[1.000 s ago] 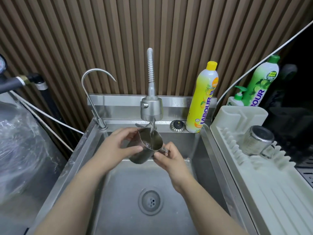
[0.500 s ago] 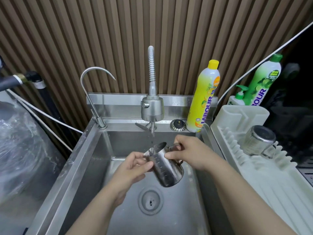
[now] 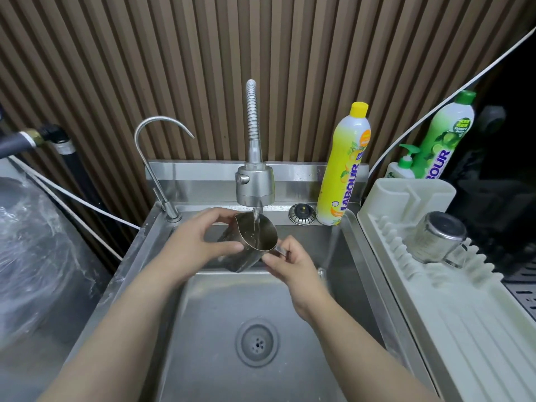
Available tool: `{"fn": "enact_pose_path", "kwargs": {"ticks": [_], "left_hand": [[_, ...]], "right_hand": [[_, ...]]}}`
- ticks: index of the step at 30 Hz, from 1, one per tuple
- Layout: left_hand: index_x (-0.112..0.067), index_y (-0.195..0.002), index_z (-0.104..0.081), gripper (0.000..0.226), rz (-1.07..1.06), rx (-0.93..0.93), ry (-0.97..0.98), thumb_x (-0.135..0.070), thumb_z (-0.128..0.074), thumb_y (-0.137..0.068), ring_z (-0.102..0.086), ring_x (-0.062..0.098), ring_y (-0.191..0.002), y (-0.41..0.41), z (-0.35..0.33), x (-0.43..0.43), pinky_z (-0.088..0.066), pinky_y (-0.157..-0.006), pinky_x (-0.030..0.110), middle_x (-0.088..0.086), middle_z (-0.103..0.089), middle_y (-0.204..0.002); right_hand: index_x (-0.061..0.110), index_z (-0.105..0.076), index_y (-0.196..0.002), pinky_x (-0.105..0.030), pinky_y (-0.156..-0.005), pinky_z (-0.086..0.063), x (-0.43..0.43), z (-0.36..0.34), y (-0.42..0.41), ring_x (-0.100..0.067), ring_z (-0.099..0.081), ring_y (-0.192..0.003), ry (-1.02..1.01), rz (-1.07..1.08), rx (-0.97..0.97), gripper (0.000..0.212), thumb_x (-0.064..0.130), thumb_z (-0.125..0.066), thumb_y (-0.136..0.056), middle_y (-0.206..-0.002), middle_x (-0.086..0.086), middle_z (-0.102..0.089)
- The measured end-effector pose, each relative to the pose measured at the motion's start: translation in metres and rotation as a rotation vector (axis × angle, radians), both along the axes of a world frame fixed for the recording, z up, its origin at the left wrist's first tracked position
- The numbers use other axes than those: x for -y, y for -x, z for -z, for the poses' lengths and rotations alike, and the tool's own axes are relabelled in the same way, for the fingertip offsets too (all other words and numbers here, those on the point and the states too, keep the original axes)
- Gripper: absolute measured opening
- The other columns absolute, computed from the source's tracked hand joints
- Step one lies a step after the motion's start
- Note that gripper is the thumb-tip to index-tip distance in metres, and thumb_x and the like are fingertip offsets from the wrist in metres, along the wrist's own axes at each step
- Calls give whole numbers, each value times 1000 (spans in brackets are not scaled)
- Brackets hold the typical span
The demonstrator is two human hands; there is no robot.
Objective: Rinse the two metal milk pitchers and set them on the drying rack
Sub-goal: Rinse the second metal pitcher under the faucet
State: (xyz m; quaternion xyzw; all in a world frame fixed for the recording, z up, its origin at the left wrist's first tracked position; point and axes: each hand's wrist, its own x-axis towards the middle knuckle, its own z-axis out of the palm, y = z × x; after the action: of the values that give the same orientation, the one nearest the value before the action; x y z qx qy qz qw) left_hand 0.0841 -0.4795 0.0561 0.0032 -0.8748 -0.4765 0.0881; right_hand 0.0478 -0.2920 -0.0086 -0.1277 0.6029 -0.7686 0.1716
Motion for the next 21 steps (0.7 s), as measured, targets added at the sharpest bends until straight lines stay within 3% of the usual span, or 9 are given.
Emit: {"fn": "enact_pose_path", "kwargs": {"ticks": [3, 6, 9, 11, 14, 17, 20, 21], "left_hand": [[-44, -86, -63, 49, -64, -2, 2, -53, -77, -40, -60, -9, -85, -5, -5, 0, -42, -82, 7, -13, -68, -94], [-30, -76, -68, 45, -148, 91, -148, -49, -85, -39, -57, 5, -64, -12, 7, -1, -47, -67, 18, -11, -66, -68], [-11, -82, -65, 45, -170, 193, -347, -32, -87, -49, -61, 19, -68, -24, 29, -10, -47, -73, 31, 5, -67, -70], [-5, -89, -63, 44, -151, 254, -475, -29, -81, -56, -68, 21, -72, -31, 42, -20, -48, -73, 25, 15, -70, -81], [-7, -99, -60, 32, -95, 333, -566, -17, -76, -73, -67, 14, -81, -33, 55, -38, -44, -62, 13, 9, -69, -87], [-14, -102, -59, 35, -39, 291, -584, -14, -76, -72, -65, 4, -85, -24, 56, -47, -44, -72, 16, 2, -69, -96], [-18, -104, -57, 45, -44, 158, -558, -3, -78, -67, -63, 15, -103, -11, 48, -46, -46, -94, 27, 5, -66, -108], [-22, -104, -57, 49, -49, 110, -516, -2, -79, -65, -61, 14, -106, -8, 44, -43, -44, -100, 30, 1, -66, -109]], "right_hand": [[23, -36, -61, -37, -85, -43, 3, 2, 0, -17, -54, -71, 35, -91, 100, 34, 14, -66, -74, -71, -2, -51], [19, -38, -64, -34, -80, -48, -5, -4, 5, -15, -61, -59, -34, -152, 113, 35, 7, -66, -82, -64, -5, -56], [18, -40, -62, -34, -71, -46, -20, -20, 15, -17, -59, -51, -266, -191, 54, 36, 9, -70, -79, -53, 4, -61], [20, -39, -57, -36, -70, -46, -28, -34, 22, -21, -57, -52, -433, -199, -18, 41, 12, -77, -72, -50, 6, -59], [20, -40, -53, -38, -68, -48, -35, -60, 25, -21, -54, -60, -811, -148, -277, 44, 29, -82, -61, -54, 6, -53], [21, -39, -57, -35, -65, -45, -41, -78, 20, -21, -48, -65, -987, -62, -478, 43, 31, -80, -66, -60, 5, -48], [27, -61, -76, -33, -73, -47, -44, -72, 13, -20, -54, -75, -790, 55, -453, 21, 18, -79, -70, -74, 11, -61], [32, -65, -81, -33, -80, -49, -43, -66, 11, -17, -58, -82, -683, 85, -403, 26, 13, -78, -70, -86, 13, -67]]}}
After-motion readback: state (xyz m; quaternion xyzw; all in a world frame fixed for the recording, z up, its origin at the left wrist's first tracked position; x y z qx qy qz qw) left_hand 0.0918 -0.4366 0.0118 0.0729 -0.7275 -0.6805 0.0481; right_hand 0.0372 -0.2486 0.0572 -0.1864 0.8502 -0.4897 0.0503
